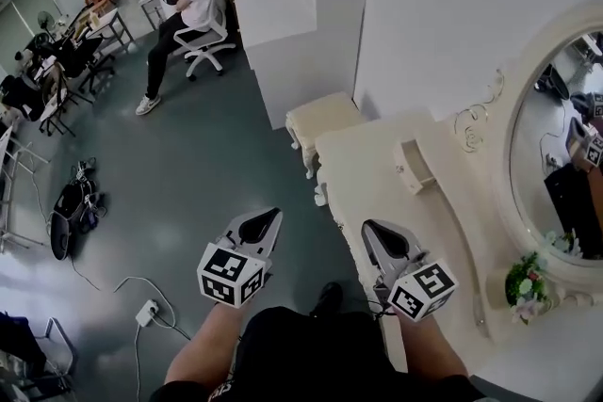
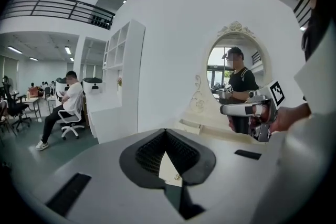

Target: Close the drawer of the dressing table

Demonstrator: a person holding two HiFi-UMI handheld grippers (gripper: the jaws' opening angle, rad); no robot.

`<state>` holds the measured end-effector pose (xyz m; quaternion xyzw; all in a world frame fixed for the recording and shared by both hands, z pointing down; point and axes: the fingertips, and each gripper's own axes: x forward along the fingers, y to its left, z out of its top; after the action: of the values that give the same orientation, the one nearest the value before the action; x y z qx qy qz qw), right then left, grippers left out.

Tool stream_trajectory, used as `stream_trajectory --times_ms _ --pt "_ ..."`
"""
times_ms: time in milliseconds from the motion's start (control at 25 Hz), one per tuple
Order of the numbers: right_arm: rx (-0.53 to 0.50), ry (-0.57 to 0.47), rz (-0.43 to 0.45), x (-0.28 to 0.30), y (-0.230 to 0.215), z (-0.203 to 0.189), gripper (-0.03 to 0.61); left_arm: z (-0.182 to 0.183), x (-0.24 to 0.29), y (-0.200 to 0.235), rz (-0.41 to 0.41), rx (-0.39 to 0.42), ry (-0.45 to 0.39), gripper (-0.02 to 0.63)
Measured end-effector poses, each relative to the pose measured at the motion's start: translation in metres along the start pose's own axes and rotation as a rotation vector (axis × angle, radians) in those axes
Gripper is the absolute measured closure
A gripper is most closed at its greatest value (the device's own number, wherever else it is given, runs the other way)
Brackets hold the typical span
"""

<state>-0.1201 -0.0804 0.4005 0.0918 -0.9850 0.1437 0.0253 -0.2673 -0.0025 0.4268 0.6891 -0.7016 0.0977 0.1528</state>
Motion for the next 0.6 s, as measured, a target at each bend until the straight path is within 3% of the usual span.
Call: stream_trajectory --times_ms 280,600 --pt "-0.008 -0.015 -0.049 0.009 -0.025 0.019 0.566 0.027 0.052 -0.008 -0.097 0.011 -0.008 0.607" --pt "0.009 -0.002 -0.166 0.031 -0.063 0.024 0.566 0.042 0.113 0.004 -0.223 0.022 0.001 0.607"
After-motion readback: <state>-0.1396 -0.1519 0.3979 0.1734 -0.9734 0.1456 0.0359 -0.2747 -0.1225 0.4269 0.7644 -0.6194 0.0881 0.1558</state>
